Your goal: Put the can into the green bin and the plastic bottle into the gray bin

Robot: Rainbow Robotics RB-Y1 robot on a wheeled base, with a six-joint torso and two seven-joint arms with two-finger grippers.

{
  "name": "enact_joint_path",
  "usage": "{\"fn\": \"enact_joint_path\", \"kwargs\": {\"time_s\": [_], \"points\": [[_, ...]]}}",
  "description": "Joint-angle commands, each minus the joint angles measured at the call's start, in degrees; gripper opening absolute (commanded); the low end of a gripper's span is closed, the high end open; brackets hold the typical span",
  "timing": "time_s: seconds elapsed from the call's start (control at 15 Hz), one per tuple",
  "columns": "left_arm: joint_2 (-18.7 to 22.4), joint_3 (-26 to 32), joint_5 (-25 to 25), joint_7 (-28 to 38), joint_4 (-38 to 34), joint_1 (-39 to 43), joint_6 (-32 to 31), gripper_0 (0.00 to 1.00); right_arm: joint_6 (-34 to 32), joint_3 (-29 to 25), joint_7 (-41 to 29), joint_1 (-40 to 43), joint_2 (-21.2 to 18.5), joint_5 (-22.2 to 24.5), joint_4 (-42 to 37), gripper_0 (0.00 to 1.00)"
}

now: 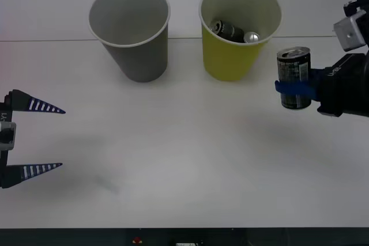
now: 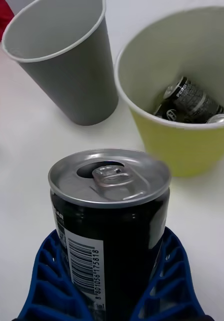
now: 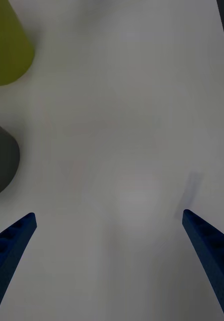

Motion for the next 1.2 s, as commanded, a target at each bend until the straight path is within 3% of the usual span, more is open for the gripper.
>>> {"fn": "enact_joint_path", "kwargs": {"time_s": [0.07, 0.33, 0.67, 0.93, 1.2], "points": [[0.0, 0.0, 0.0, 0.0, 0.0, 0.0, 0.0, 1.0, -5.0, -0.2, -0.1, -6.7, -0.8, 1.8, 2.7, 0.0], [0.0, 0.0, 0.0, 0.0, 0.0, 0.0, 0.0, 1.0, -7.4, 0.7, 0.0, -16.9, -3.0, 2.2, 9.5, 0.0], [0.0, 0.0, 0.0, 0.0, 0.0, 0.0, 0.0, 1.0, -7.4, 8.0, 0.0, -28.7, -5.2, 4.5, 21.2, 0.0], [0.0, 0.0, 0.0, 0.0, 0.0, 0.0, 0.0, 1.0, -7.4, 16.0, 0.0, -38.0, -5.2, 10.2, 31.0, 0.0], [0.0, 0.0, 0.0, 0.0, 0.0, 0.0, 0.0, 1.0, -7.4, 22.9, 0.0, -47.1, -2.1, 16.0, 42.9, 0.0]]}}
